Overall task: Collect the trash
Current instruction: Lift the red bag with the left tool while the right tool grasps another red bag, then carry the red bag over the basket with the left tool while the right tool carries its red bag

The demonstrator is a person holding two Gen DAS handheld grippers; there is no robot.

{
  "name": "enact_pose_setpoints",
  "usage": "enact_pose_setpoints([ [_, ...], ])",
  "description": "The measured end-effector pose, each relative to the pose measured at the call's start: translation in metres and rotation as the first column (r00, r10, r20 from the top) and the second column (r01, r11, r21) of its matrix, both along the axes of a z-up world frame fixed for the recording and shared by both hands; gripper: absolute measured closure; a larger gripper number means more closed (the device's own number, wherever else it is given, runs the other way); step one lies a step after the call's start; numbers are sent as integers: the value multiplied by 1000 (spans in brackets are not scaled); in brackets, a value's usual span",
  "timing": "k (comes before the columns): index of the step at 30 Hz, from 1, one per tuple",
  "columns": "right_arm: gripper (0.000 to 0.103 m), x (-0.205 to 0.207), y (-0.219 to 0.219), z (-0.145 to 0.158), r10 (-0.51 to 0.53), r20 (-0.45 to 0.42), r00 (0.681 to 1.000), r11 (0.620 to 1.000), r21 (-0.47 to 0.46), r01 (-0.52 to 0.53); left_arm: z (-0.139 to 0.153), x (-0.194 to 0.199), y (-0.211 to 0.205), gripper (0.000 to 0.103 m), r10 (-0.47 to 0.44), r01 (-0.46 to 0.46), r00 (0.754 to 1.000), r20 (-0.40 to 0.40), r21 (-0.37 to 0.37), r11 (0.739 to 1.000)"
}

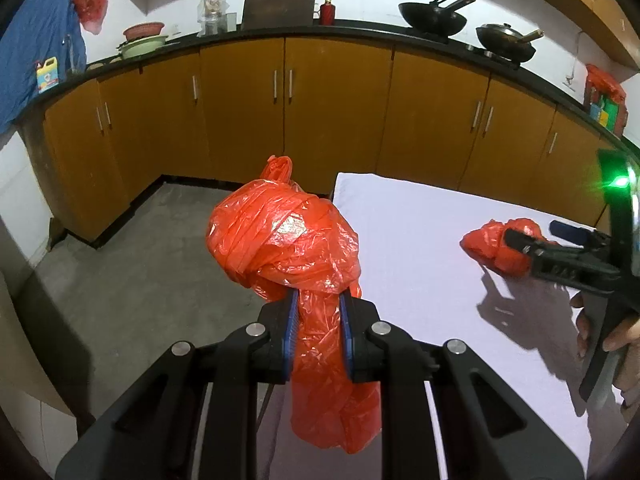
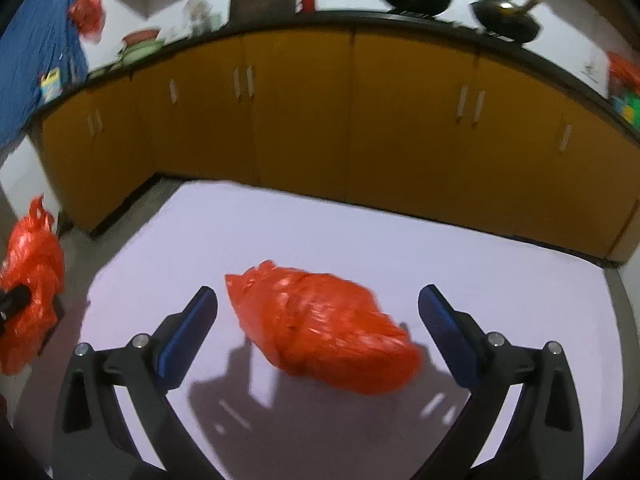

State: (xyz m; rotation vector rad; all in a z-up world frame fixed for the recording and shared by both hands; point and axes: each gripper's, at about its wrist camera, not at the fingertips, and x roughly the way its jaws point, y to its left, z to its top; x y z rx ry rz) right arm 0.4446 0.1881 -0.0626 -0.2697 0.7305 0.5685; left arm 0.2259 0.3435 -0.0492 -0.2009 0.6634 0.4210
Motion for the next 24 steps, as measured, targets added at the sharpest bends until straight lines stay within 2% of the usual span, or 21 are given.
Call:
enact_pose_setpoints([
  [1,6,1,3,-3,8,-3,1000,1000,-16,-8,-1,0,-1,85,0,0,1000,-2,1,1000],
  [3,29,3,5,-12,24,-26,999,998,-57,-25,-2,1,-3,85,-4,4,1000,-4,3,1000],
  [4,37,3,2,-13,25,-35,999,999,-45,-27,-2,2,-6,85,-9,9,1000,-5,5,1000],
  [7,44,-2,-16,-9,14,-69,998,1000,16,-13,-2,2,-12,85,-21,21,1000,-6,2,1000],
  [14,46,-39,-97,5,-79,-107,991,990,110,90,7,-5,-46,85,-95,95,995,13,-14,995],
  [18,46,-90,-160,21,-152,-56,987,979,132,158,14,-11,-81,85,-170,170,985,29,-12,985],
  [24,46,-162,-243,53,-275,57,960,954,142,264,28,-24,-151,85,-311,311,949,57,-4,950],
])
